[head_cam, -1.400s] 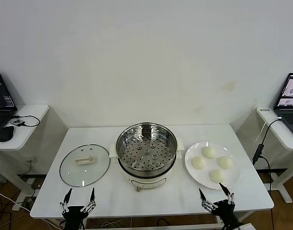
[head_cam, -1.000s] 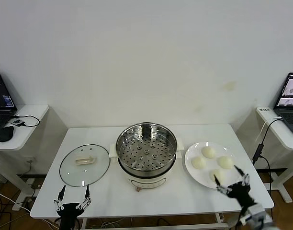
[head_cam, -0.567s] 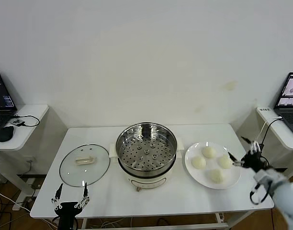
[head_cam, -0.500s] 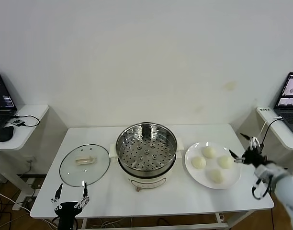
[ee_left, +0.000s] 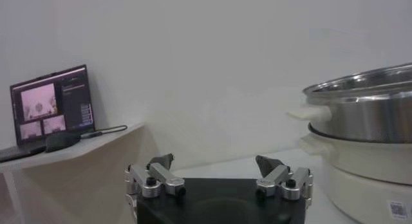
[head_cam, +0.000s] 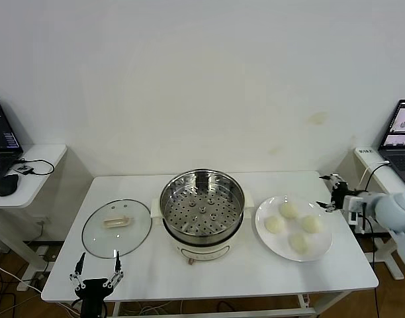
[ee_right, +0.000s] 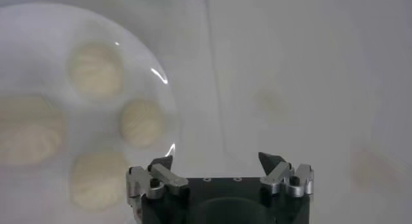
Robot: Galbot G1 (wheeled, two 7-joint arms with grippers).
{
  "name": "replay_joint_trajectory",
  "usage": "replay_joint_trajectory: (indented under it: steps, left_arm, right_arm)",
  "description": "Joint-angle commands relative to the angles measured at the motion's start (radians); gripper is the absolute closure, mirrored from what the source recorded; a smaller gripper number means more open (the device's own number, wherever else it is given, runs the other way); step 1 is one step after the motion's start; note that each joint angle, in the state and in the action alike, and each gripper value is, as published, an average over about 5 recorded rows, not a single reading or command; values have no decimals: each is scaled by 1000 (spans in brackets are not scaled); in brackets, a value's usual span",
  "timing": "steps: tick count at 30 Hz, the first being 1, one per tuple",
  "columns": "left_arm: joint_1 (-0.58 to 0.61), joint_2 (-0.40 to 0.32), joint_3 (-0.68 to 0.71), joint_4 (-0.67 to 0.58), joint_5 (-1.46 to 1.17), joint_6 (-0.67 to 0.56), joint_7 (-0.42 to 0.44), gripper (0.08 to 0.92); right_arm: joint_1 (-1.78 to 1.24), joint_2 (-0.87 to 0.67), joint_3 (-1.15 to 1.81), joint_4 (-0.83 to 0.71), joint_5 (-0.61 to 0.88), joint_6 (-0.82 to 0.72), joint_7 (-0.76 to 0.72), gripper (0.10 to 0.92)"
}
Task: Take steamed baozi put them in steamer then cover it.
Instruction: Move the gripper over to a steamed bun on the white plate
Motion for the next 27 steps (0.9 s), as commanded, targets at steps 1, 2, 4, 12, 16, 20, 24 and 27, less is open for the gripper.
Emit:
replay_joint_trajectory:
  steps: [1,2,4,12,16,20,24,27]
  left_arm:
    - [-3,-6,-13,3,12,0,-2,177]
    - [-4,-6,-17,4,12,1,-2,177]
    - [-7,-6,-23,6,14,0,-3,177]
    - [-15,-4,-38,10,10,0,-3,177]
    - [-13,-2,-43,8,7,0,-2,177]
    - [-12,-1,-47,7,4,0,-2,177]
    - [-11,0,-52,8,-1,0,-2,177]
    - [-12,1,-55,8,-6,-1,-2,177]
  right_arm:
    - [351,106,-368,-244,22,25,-220,203]
    - [361,116,-384,-252,27,25,-235,203]
    - [378,136,-411,-270,24,27,-260,202]
    - [383,185,-439,-323,-46,12,-276,203]
    - [370,199,-435,-345,-59,8,-271,203]
    - [362,221,-423,-376,-75,6,-261,203]
    - [354,242,-415,-399,-94,0,-256,202]
    - [352,257,-411,-426,-120,0,-247,203]
